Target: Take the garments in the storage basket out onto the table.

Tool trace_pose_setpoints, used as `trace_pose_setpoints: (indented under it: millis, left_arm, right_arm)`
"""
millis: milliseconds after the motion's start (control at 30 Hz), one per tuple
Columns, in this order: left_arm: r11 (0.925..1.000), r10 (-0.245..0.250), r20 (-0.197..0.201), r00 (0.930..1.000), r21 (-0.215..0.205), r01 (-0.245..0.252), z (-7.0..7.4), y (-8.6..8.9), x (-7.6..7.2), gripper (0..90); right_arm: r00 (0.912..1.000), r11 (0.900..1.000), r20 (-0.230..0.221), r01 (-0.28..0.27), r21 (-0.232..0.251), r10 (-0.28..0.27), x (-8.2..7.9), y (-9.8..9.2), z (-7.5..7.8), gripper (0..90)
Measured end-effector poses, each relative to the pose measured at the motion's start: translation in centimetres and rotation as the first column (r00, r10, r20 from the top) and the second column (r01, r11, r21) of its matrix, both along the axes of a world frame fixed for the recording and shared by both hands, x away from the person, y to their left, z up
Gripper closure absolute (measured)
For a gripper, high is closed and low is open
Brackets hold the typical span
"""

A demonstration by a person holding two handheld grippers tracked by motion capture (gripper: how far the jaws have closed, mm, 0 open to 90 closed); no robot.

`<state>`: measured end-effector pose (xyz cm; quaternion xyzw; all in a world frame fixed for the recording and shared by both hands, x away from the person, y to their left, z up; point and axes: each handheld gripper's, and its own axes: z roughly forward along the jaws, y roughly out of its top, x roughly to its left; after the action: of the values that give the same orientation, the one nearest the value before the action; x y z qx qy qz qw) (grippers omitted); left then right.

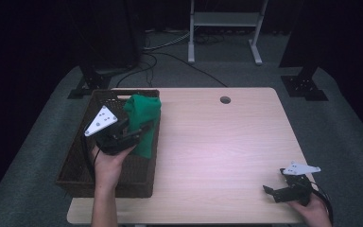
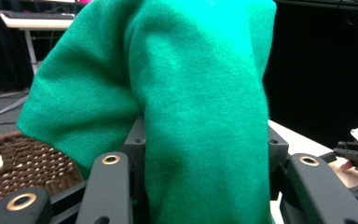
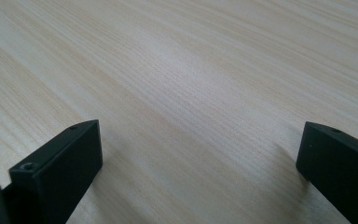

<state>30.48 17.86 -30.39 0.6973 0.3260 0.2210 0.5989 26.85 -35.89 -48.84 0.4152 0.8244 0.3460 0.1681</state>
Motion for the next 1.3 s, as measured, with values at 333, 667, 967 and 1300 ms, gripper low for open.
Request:
trace_pose_setpoints:
  millis: [333, 667, 967, 1300]
  left_arm:
    - [0.9995, -0.033, 0.024, 0.9992, 0.003, 0.033, 0.3, -2.7, -0.4, 52.2]
    - [0.9982, -0.060, 0.037, 0.9975, 0.010, 0.059, 0.3, -4.7, -0.8, 52.1]
    - [0.9957, -0.091, 0.038, 0.9951, 0.022, 0.090, 0.0, -6.4, -0.9, 52.1]
    - [0.9938, -0.110, 0.029, 0.9935, 0.020, 0.110, -0.8, -8.2, -0.8, 52.2]
  right_arm:
    - [1.0000, 1.000, 0.000, 0.000, 0.000, 0.000, 0.0, 0.0, 0.0, 0.0]
    - [1.0000, 1.000, 0.000, 0.000, 0.000, 0.000, 0.0, 0.0, 0.0, 0.0]
    - [1.0000, 1.000, 0.000, 0.000, 0.000, 0.000, 0.0, 0.0, 0.0, 0.0]
    - [1.0000, 1.000, 0.000, 0.000, 0.000, 0.000, 0.0, 0.0, 0.0, 0.0]
